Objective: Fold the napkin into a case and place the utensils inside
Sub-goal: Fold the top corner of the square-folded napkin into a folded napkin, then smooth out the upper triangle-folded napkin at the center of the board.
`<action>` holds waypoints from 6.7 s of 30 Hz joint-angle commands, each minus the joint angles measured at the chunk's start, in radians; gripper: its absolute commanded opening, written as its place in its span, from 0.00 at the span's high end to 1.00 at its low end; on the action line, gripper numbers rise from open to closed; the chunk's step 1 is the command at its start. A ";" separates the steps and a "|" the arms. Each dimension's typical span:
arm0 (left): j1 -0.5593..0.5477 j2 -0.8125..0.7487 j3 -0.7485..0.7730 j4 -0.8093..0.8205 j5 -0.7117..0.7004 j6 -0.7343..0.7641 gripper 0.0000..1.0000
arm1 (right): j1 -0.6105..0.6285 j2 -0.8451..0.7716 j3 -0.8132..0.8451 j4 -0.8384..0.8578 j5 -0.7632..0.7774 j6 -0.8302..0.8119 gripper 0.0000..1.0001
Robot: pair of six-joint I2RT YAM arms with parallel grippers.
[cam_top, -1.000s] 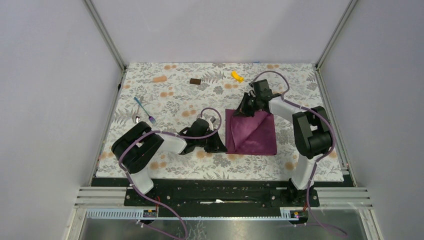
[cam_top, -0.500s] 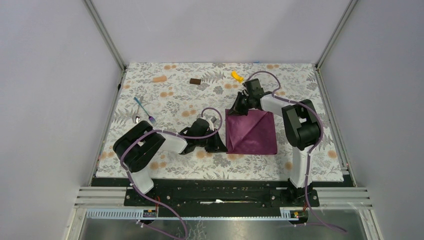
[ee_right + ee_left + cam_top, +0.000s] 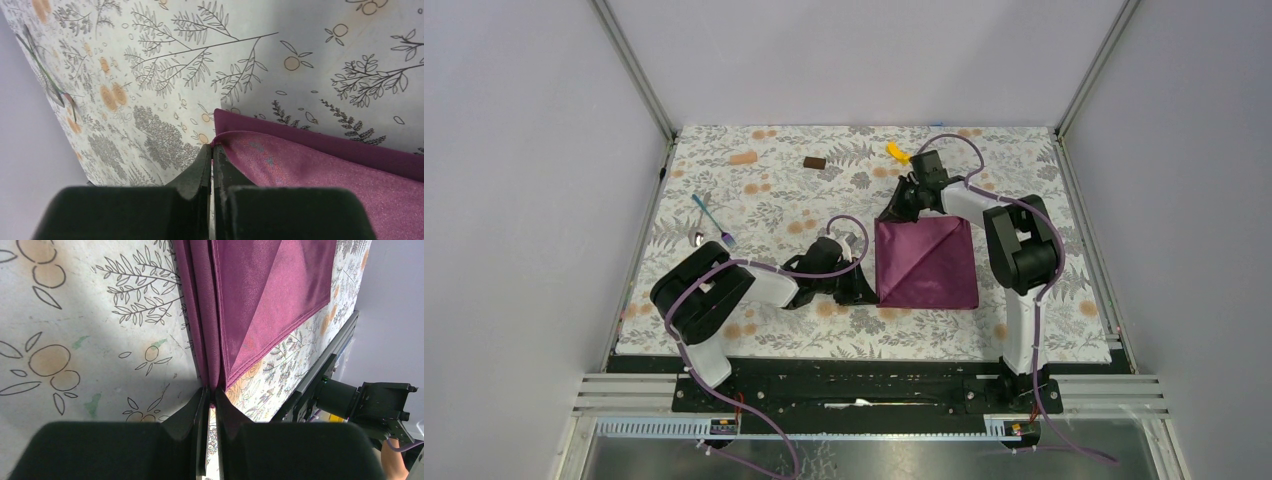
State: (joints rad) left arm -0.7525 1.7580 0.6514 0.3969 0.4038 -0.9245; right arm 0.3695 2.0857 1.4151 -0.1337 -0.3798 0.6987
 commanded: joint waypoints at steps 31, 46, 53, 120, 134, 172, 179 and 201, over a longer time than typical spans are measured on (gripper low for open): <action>-0.004 -0.090 -0.081 -0.131 -0.058 0.036 0.57 | 0.005 0.073 0.136 -0.077 0.035 -0.038 0.92; 0.007 -0.184 0.158 -0.217 0.049 0.079 0.72 | -0.079 -0.187 0.062 -0.216 -0.032 -0.178 0.43; 0.040 0.032 0.255 -0.110 0.120 0.053 0.84 | -0.307 -0.202 -0.122 -0.073 -0.319 -0.209 0.53; 0.069 -0.046 0.220 -0.123 0.135 0.024 0.59 | -0.309 -0.298 -0.130 -0.181 -0.161 -0.318 0.59; 0.102 -0.088 0.290 -0.238 0.085 0.096 0.56 | -0.410 -0.213 -0.201 -0.110 -0.046 -0.346 0.68; 0.048 0.099 0.154 0.019 0.181 0.046 0.94 | -0.252 -0.247 -0.478 0.207 -0.448 -0.133 0.71; 0.048 0.097 0.016 0.197 0.207 -0.025 0.95 | -0.264 -0.162 -0.481 0.250 -0.433 -0.130 0.73; 0.041 -0.286 0.049 -0.091 0.167 0.072 0.55 | -0.212 -0.556 -0.530 -0.254 -0.034 -0.257 0.48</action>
State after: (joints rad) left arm -0.7116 1.5829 0.6521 0.4412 0.6178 -0.9245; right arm 0.1322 1.6485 0.9745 -0.2504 -0.5514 0.4400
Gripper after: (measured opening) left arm 0.428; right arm 0.518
